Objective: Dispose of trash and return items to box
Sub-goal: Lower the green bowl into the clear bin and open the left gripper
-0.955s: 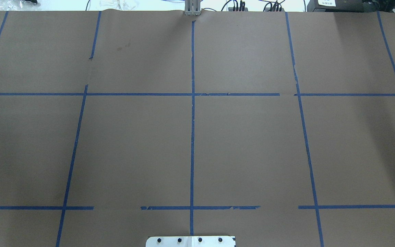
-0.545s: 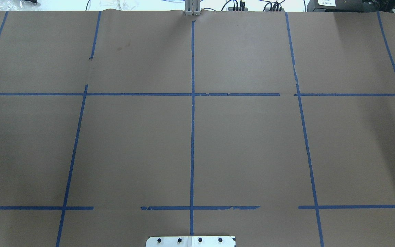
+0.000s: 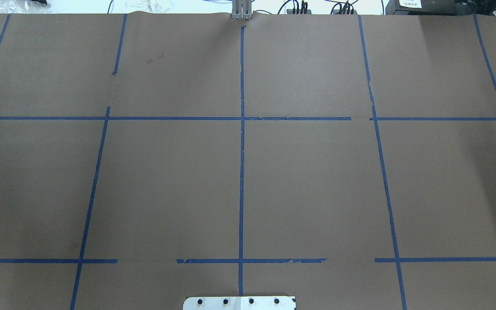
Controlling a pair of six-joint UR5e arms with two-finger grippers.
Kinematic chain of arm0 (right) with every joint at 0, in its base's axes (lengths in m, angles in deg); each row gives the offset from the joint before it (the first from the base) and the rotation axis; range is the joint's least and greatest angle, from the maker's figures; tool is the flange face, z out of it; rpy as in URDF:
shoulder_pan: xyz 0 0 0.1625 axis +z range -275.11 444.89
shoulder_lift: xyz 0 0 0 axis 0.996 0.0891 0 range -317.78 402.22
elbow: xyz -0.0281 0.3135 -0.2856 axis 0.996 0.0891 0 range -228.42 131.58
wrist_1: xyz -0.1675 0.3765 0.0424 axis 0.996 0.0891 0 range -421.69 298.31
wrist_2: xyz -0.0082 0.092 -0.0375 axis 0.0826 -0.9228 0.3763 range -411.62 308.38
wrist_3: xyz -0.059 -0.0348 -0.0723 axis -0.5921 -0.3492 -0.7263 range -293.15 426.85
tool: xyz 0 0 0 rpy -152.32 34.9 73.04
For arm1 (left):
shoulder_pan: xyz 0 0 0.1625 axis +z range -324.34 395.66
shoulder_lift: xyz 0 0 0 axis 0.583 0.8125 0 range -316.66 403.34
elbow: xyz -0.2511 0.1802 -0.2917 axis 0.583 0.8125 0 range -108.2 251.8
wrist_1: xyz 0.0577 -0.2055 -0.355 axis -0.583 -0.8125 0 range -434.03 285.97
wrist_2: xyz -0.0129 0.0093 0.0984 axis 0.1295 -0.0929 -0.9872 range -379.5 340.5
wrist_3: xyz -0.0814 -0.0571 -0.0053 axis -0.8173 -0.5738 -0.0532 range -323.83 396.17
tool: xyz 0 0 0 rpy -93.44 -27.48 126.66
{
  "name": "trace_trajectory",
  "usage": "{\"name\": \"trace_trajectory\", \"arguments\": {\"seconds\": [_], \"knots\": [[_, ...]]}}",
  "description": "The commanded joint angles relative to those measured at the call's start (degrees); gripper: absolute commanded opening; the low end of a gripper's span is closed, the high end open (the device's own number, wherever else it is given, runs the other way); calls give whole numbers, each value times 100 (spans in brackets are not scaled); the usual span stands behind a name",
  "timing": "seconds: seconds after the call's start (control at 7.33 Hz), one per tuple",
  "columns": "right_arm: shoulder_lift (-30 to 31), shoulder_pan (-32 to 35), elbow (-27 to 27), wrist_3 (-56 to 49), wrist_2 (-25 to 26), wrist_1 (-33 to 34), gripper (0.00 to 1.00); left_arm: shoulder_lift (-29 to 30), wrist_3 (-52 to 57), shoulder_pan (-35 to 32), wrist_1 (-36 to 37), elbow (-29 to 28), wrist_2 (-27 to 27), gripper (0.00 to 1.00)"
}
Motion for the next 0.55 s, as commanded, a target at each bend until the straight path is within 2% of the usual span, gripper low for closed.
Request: {"name": "trace_trajectory", "arguments": {"seconds": [0.0, 0.41], "knots": [[0, 56, 32, -3, -7, 1, 100, 6, 13, 12, -33, 518, -15, 100], [-17, 56, 15, 23, -7, -26, 100, 32, -48, 47, -85, 1959, -15, 100]]}}
